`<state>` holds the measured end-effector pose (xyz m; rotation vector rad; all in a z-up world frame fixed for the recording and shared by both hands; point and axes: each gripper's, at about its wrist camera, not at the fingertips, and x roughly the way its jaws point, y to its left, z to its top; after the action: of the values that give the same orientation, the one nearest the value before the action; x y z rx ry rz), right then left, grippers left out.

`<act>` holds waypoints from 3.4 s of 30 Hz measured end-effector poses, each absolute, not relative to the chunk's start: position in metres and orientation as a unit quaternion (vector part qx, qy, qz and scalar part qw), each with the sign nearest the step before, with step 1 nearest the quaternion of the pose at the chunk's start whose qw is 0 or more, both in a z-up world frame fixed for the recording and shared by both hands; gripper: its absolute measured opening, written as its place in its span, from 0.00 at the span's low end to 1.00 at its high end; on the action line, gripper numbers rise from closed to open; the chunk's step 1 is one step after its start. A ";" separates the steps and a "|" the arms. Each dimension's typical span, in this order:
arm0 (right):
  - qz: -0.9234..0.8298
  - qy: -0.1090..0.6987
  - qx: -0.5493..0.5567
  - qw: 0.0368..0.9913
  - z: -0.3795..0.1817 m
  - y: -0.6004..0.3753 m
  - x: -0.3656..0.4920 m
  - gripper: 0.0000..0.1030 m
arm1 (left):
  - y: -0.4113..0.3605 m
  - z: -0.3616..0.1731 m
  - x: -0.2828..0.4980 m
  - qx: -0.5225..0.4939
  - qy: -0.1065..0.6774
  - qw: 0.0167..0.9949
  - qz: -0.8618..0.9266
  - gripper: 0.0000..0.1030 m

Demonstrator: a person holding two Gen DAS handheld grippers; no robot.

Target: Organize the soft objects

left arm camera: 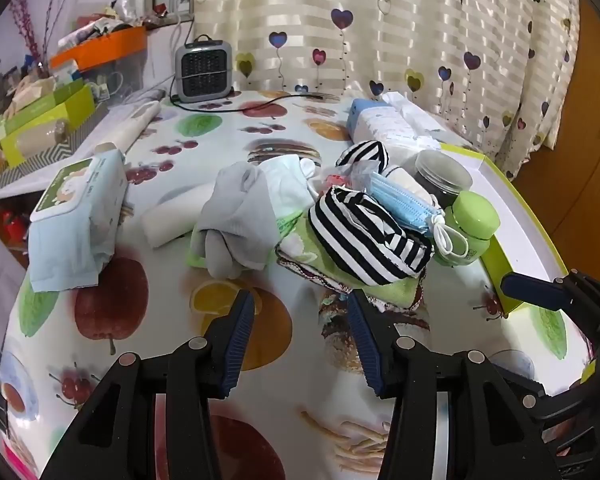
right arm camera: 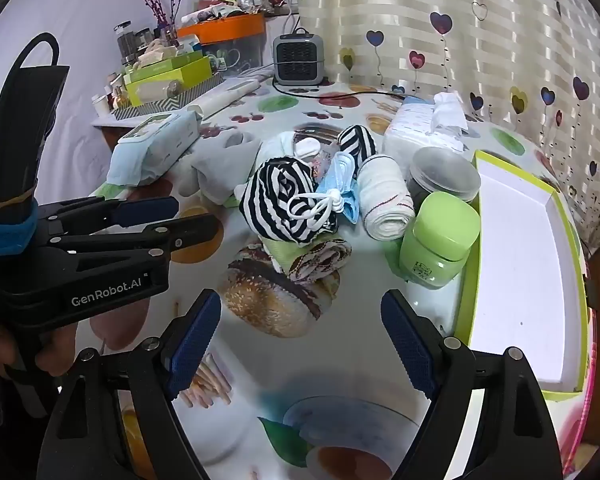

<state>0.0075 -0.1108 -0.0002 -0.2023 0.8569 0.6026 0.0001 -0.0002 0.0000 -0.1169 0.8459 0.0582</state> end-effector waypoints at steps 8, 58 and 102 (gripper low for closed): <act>0.293 0.405 -0.096 0.861 0.001 -0.111 0.006 0.80 | 0.004 -0.003 -0.001 -0.052 0.406 0.912 0.034 0.46; 0.284 0.406 -0.088 0.864 0.011 -0.111 0.009 0.80 | 0.001 -0.005 -0.002 -0.045 0.411 0.910 0.043 0.46; 0.272 0.425 -0.075 0.860 0.004 -0.111 0.024 0.80 | 0.001 -0.013 0.002 -0.060 0.412 0.909 0.032 0.46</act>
<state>0.0244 -0.1113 0.0043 -0.1566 0.8919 0.5715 0.0017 0.0013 -0.0131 -0.1230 0.8508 0.0665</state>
